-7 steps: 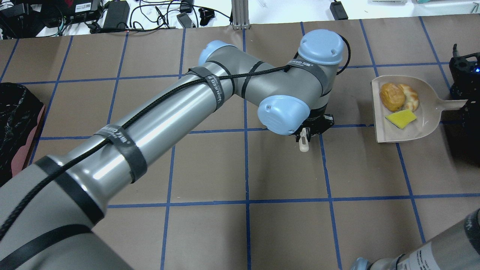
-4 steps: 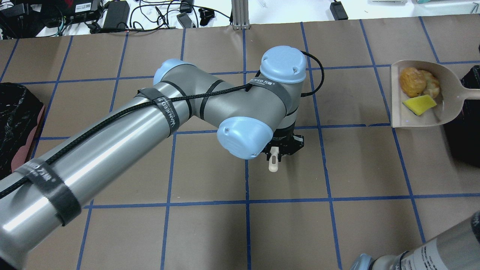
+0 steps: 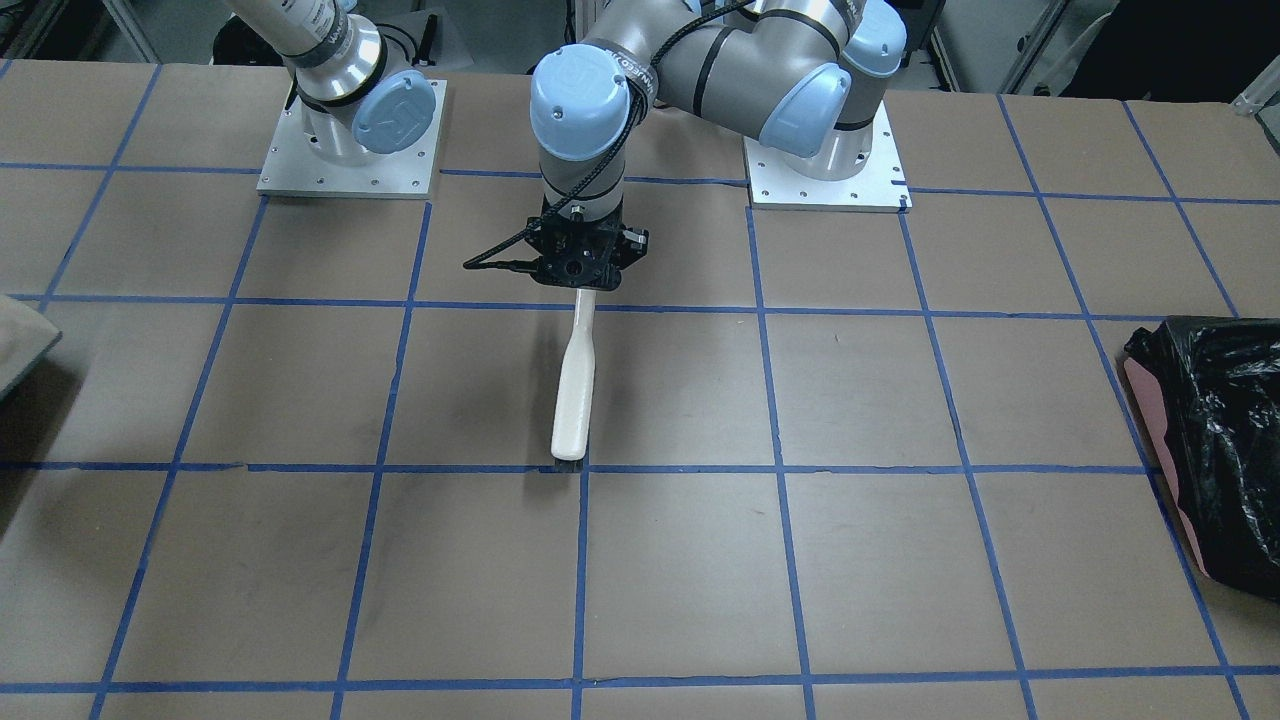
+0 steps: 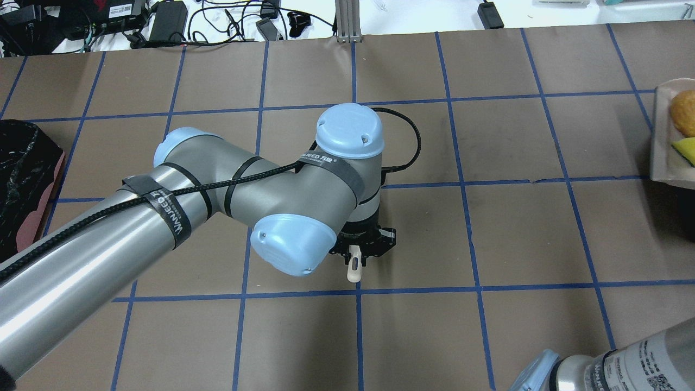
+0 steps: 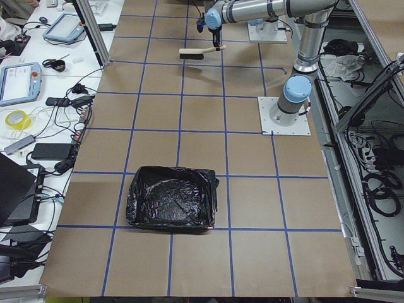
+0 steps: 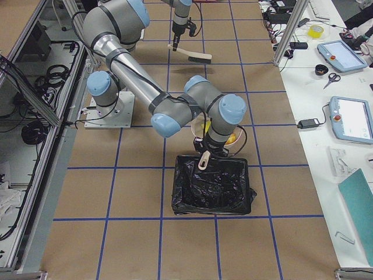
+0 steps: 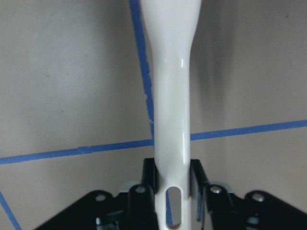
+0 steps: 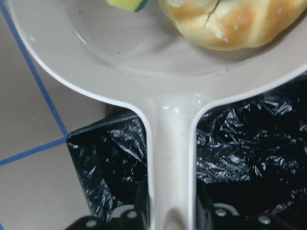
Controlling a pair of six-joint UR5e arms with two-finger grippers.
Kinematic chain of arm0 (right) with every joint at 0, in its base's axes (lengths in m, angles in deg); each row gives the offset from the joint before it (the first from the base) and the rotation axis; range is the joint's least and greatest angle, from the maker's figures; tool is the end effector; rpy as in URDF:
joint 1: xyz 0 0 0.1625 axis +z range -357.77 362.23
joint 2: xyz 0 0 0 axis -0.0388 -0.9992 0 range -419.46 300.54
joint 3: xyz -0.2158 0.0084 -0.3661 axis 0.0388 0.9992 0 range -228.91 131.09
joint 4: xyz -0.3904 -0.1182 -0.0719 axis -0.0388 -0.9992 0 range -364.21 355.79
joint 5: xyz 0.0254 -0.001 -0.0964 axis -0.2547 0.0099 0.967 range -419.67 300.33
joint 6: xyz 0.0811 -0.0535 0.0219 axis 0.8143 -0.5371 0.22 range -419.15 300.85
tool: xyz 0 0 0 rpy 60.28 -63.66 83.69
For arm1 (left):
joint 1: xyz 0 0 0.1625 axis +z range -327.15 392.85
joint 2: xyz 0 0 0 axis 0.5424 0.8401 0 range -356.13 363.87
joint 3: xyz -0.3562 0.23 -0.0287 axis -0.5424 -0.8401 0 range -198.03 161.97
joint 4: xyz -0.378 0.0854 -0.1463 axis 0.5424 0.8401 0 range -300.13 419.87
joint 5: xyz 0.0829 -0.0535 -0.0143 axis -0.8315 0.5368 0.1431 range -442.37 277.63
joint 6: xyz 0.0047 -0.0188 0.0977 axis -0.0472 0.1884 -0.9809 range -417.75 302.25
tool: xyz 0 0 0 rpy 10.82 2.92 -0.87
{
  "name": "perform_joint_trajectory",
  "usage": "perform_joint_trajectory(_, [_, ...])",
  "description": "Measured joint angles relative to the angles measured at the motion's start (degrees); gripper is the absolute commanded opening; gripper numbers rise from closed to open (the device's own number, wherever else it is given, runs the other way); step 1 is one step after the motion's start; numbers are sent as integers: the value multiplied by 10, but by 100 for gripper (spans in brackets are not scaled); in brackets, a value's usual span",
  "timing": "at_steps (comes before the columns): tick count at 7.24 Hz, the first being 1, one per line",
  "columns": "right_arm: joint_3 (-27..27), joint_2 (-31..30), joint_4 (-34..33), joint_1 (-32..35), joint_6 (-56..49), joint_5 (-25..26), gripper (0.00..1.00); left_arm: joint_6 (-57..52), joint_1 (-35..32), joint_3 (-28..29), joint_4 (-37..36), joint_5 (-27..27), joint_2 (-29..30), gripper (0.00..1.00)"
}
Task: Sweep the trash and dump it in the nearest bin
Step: 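Lift the dustpan toward the black bin and tip it while the left holds the brush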
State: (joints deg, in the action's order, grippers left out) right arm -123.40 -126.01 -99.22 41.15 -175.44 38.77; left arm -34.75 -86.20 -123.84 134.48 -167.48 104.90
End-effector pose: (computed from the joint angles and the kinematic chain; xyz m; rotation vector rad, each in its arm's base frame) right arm -0.4327 -0.5020 0.3947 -1.6744 2.6065 0.2356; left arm -0.3712 -0.3764 0.2855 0.1508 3.1085 0.3386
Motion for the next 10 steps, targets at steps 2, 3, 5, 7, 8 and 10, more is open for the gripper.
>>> perform_joint_trajectory(2, [25, 5, -5, -51, -2, 16, 0, 4, 5, -34, -1, 1, -20, 0])
perform_joint_trajectory(3, [32, 8, -20, -70, -1, 41, 0, 5, 6, -39, -4, 3, -22, 0])
perform_joint_trajectory(5, [30, 17, -77, -87, 8, 109, 0, 7, 7, -41, -12, 7, -19, 0])
perform_joint_trajectory(7, [23, 24, -103, -76, 43, 180, 0, 6, 6, -43, -24, 18, -10, 0])
perform_joint_trajectory(8, [22, 27, -109, -56, 62, 219, 0, 5, 5, -43, -26, 21, -9, 0])
perform_joint_trajectory(10, [21, 34, -114, -29, 89, 301, 0, -3, 4, -47, -27, 22, -7, 0])
